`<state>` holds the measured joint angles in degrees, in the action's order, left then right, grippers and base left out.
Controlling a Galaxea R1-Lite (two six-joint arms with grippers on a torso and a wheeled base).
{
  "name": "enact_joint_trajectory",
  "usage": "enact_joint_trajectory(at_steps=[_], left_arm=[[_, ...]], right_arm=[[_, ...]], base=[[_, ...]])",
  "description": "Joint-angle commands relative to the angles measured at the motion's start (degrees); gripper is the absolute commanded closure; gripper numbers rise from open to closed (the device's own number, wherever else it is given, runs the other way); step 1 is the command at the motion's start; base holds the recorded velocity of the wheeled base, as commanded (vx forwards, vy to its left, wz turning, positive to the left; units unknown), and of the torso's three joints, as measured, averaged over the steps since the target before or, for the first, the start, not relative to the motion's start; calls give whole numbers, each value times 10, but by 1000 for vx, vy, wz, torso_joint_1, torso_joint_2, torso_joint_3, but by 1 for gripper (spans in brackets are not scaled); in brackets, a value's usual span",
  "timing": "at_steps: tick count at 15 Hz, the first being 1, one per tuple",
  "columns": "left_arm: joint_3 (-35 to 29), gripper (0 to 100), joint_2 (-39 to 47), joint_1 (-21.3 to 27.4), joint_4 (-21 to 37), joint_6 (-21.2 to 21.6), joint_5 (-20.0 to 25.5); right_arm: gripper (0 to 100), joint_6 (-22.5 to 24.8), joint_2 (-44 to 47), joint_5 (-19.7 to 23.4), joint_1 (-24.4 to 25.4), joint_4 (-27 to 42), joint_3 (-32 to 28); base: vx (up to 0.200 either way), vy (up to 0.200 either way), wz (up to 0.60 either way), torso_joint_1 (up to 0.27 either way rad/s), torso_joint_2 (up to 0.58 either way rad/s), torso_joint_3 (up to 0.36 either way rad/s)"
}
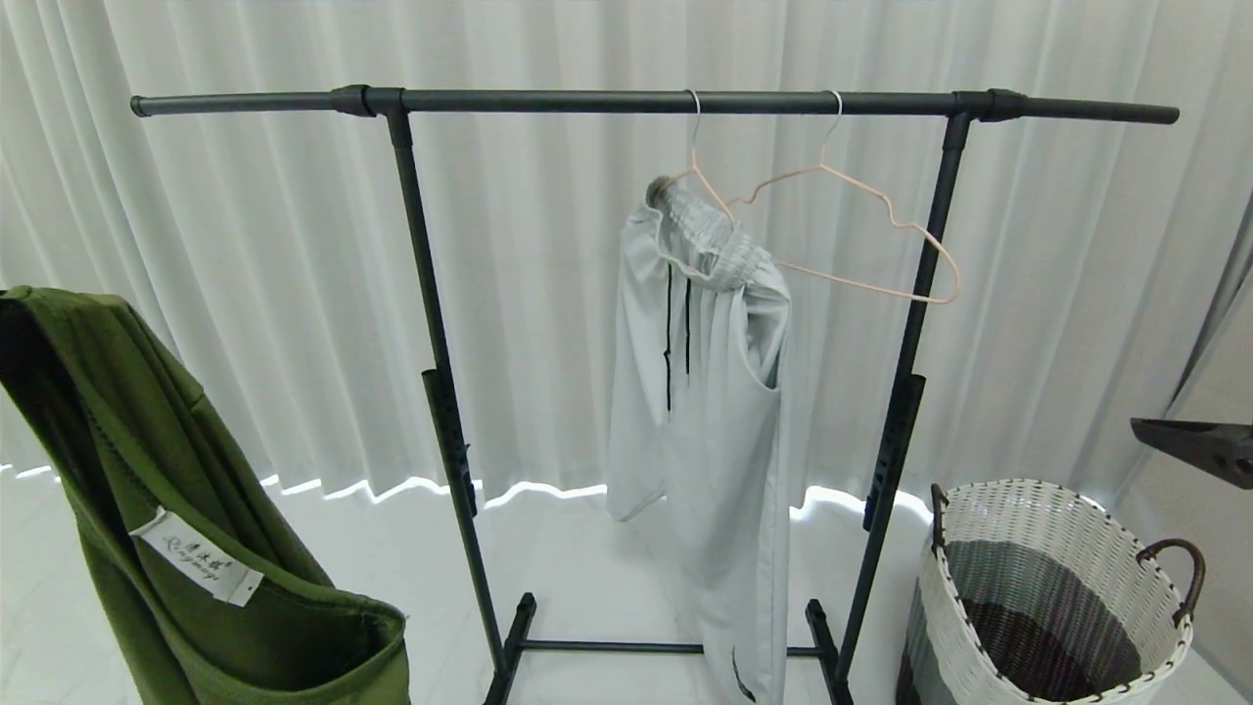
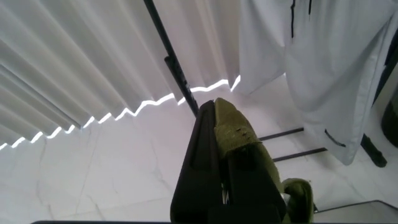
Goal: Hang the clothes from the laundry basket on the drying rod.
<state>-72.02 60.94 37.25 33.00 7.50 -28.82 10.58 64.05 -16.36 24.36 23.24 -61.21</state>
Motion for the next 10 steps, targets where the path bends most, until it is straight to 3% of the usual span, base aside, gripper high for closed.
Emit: enact_joint_trajectory(at_steps=[1,5,10], left_arm=[[5,100,1,0,0,0,0],[7,100,0,2,-30,1,1],[30,100,-11,1,-47,41,1]], right_arm=[[0,-8,1,0,0,-2,4],[0,-19,1,2,-5,-2,4],[0,-20,3,5,-14,-3,3]], base=[[0,0,0,159,-491,-286],[0,0,0,185,-470,-287],[0,0,0,197,-475,-277]])
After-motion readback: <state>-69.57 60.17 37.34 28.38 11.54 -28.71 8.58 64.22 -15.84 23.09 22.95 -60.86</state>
